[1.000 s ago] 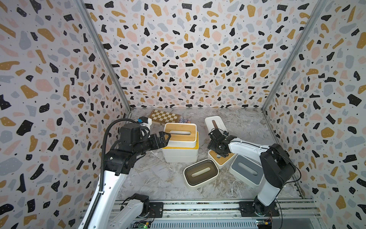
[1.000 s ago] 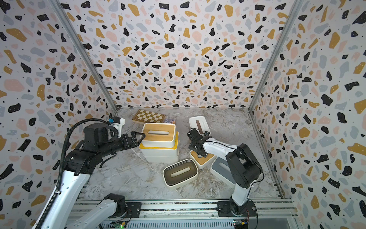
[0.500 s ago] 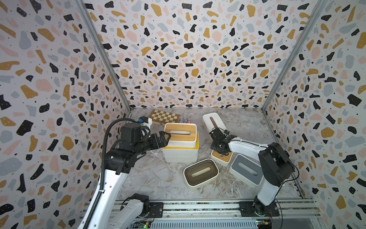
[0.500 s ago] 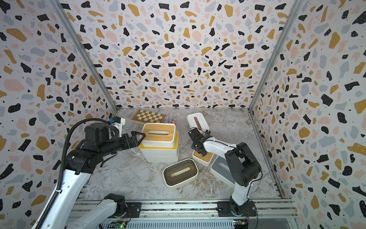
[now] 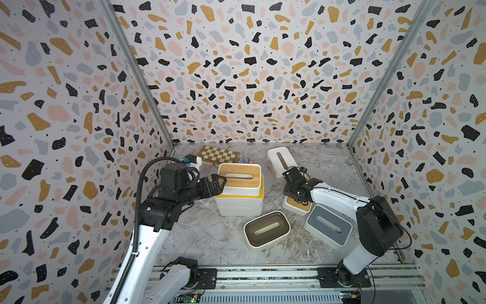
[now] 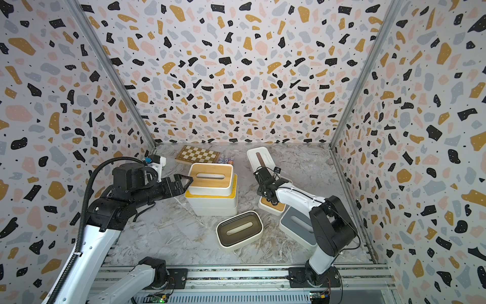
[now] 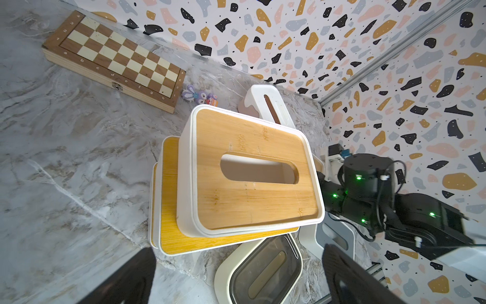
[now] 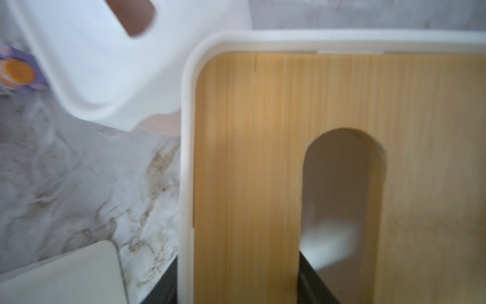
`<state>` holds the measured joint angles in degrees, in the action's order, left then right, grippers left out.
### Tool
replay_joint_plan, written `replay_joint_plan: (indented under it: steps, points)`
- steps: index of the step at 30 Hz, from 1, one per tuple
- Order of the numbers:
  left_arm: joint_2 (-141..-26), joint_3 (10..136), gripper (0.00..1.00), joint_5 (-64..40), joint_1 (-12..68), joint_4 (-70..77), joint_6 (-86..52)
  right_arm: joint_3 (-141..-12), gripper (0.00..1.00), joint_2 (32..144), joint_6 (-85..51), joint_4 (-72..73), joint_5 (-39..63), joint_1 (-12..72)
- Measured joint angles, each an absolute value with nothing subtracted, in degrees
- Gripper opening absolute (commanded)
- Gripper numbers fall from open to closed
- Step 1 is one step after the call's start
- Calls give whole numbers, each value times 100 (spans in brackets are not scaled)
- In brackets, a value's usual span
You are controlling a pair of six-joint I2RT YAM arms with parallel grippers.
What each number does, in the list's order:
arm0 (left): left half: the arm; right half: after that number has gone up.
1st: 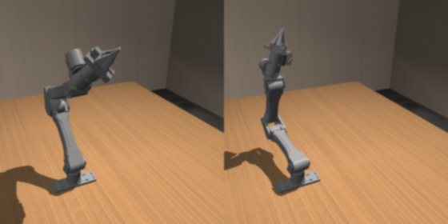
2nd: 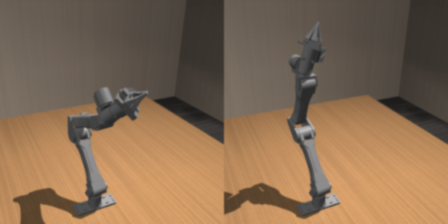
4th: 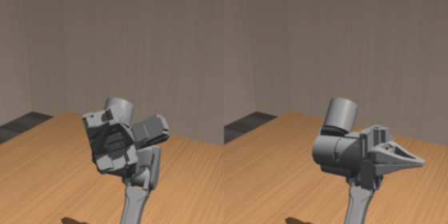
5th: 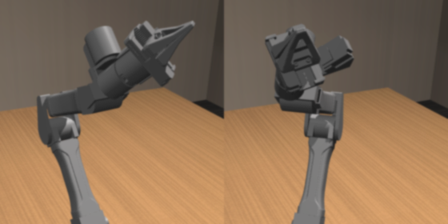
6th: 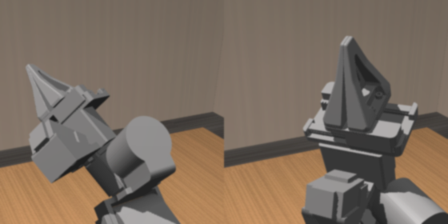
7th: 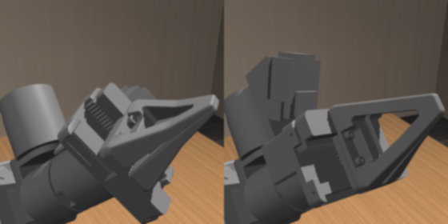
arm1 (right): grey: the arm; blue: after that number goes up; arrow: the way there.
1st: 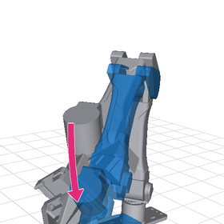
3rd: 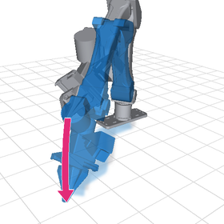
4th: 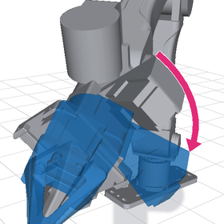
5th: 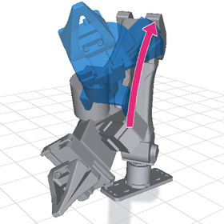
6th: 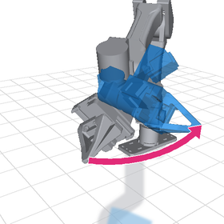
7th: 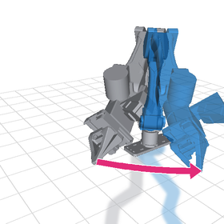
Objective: Stack the tissue boxes
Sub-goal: Pick up the tissue box from the center of the board, then place the tissue box at the tissue box.
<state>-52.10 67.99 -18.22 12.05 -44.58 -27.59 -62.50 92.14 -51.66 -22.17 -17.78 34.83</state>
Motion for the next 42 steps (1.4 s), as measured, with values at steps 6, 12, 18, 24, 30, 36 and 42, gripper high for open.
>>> replay_joint_plan:
  steps: [6,12,18,24,30,36,42]
  points:
    - [-5203,6910,100,-1551,1205,-4565,-2746,-6394,36,8440,-4154,-2237,-1826,3483]
    - [-5142,7116,99,-1291,1205,-4729,-2738,-7223,36,8237,-2768,-2462,-1479,3564]
    - [-5140,7325,99,-1142,1205,-4934,-2672,-8442,36,8138,-1490,-2974,-709,3870]
    - [-5310,7456,100,-1066,1205,-5030,-2672,-9900,36,8458,-451,-3682,-58,4462]
    - [-5422,7474,100,-930,1205,-5129,-2676,-10890,35,9080,360,-4289,329,4952]
    - [-5428,7502,100,-773,1205,-5162,-2683,-11963,35,9931,923,-4941,493,5177]
    - [-5428,7502,100,-690,1203,-5164,-2740,-12857,37,10624,1282,-5415,561,5277]
